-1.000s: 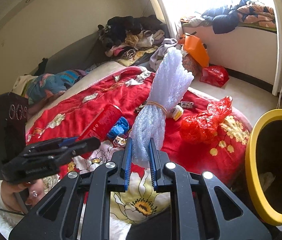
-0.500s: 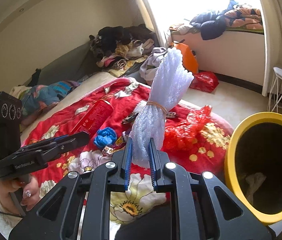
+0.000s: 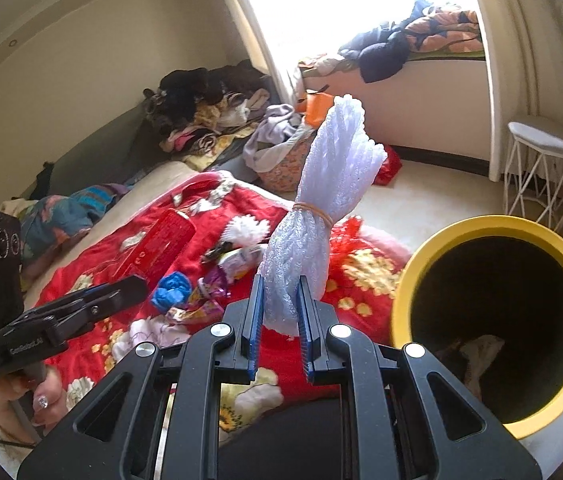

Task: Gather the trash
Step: 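Carry the can and mesh sleeve over the bin and open both tools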

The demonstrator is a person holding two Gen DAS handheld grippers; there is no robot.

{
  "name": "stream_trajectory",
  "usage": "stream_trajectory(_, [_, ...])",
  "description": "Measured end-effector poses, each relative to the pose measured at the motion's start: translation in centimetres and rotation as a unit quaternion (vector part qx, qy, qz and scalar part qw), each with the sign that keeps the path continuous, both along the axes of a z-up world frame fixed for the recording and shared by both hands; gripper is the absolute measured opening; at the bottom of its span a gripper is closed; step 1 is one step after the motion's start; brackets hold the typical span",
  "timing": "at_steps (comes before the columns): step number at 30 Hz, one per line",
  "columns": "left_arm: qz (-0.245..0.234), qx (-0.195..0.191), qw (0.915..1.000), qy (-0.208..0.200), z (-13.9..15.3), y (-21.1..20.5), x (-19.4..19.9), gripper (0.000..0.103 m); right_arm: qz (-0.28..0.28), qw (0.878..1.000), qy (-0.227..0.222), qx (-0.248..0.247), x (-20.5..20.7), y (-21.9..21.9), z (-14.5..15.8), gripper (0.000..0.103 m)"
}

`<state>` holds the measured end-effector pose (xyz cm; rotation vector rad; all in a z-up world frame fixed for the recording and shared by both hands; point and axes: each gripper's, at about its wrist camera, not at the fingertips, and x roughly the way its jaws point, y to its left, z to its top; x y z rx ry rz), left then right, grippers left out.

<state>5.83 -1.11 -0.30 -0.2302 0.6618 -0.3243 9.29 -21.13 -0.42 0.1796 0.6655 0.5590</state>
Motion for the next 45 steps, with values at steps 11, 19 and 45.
stream_trajectory(11, [-0.023,0.002,0.9997,-0.002,0.0,-2.3,0.9,0.028,-0.043,0.999,-0.003,0.006,0.5,-3.2,0.3,0.016])
stream_trajectory(19, [-0.040,0.007,0.9992,-0.001,-0.1,-4.0,1.5,0.028,-0.077,0.997,-0.004,0.003,0.7,-5.7,0.0,0.016])
stream_trajectory(45, [-0.094,0.024,0.9953,0.007,-1.0,-10.1,3.4,0.028,-0.163,0.986,0.023,-0.026,1.9,-11.6,-2.7,0.016])
